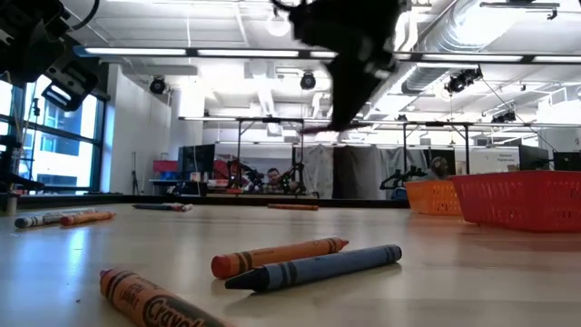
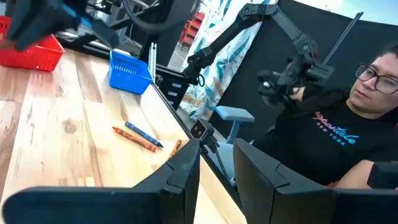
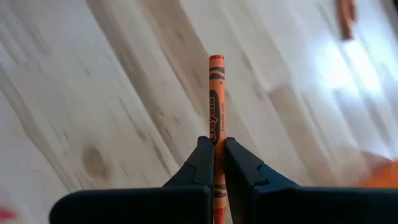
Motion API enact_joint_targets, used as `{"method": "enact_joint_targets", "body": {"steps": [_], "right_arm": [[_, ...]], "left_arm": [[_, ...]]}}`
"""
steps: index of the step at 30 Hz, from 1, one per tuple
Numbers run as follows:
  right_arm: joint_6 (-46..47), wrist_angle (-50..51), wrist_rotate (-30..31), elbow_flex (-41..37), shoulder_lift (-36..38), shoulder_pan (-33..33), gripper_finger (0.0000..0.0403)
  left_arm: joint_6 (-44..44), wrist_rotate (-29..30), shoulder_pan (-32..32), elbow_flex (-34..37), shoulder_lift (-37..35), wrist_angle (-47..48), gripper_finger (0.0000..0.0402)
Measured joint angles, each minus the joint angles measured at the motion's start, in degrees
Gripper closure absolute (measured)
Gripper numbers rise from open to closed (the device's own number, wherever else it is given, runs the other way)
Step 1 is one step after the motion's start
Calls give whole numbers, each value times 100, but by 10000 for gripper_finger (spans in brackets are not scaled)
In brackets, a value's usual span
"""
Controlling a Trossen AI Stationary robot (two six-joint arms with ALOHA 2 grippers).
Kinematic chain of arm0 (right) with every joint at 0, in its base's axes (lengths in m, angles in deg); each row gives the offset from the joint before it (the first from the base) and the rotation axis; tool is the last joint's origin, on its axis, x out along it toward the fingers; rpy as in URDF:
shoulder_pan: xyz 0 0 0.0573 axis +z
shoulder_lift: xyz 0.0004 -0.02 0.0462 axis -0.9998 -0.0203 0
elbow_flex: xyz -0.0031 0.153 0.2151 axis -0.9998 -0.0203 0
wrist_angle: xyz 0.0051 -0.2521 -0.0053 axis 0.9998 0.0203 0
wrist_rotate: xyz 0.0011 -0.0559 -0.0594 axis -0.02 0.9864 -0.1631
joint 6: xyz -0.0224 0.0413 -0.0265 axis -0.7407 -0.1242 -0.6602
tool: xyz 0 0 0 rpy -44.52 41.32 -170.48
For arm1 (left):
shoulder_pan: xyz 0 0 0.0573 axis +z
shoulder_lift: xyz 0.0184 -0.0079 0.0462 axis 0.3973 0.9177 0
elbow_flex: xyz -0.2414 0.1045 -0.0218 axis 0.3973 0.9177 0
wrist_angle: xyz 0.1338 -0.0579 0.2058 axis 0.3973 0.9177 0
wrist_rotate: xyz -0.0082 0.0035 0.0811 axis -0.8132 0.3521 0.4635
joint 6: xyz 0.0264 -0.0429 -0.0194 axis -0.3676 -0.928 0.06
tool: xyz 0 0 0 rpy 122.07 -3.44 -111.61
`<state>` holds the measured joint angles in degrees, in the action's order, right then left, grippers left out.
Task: Sort crayons
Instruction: Put the orange crayon into the red bin
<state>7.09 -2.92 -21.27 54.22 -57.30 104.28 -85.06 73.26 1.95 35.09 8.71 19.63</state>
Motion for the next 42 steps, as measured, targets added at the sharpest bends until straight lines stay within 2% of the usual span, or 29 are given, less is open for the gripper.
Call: {"method": "enact_joint_targets", "body": {"steps": [10,18,20,23,28,32,37,42], "right_arm": [[64,1291,62,-4,1157,9,397],[226,1904,590,-125,2166,9,396],[299,1735,611,-533,2616,7,396],[540,1137,601,-1606,3475,9,396],[865,-541,327,-3594,4944,150,396],[1109,-1441,319,-4780,5878,339,396],[2170,-1668,241,-5919,6688,627,396],[3128,-2032,-120,-6718,7021,1027,396]], "left_arm": [[0,1,1,0,0,0,316],[0,0,-1,0,0,0,316],[1,0,-1,0,0,2,316],[1,0,-1,0,0,2,316],[0,2,-1,-1,0,0,316],[1,0,1,0,0,2,316],[1,1,0,0,0,0,316],[0,0,0,0,0,2,316]]}}
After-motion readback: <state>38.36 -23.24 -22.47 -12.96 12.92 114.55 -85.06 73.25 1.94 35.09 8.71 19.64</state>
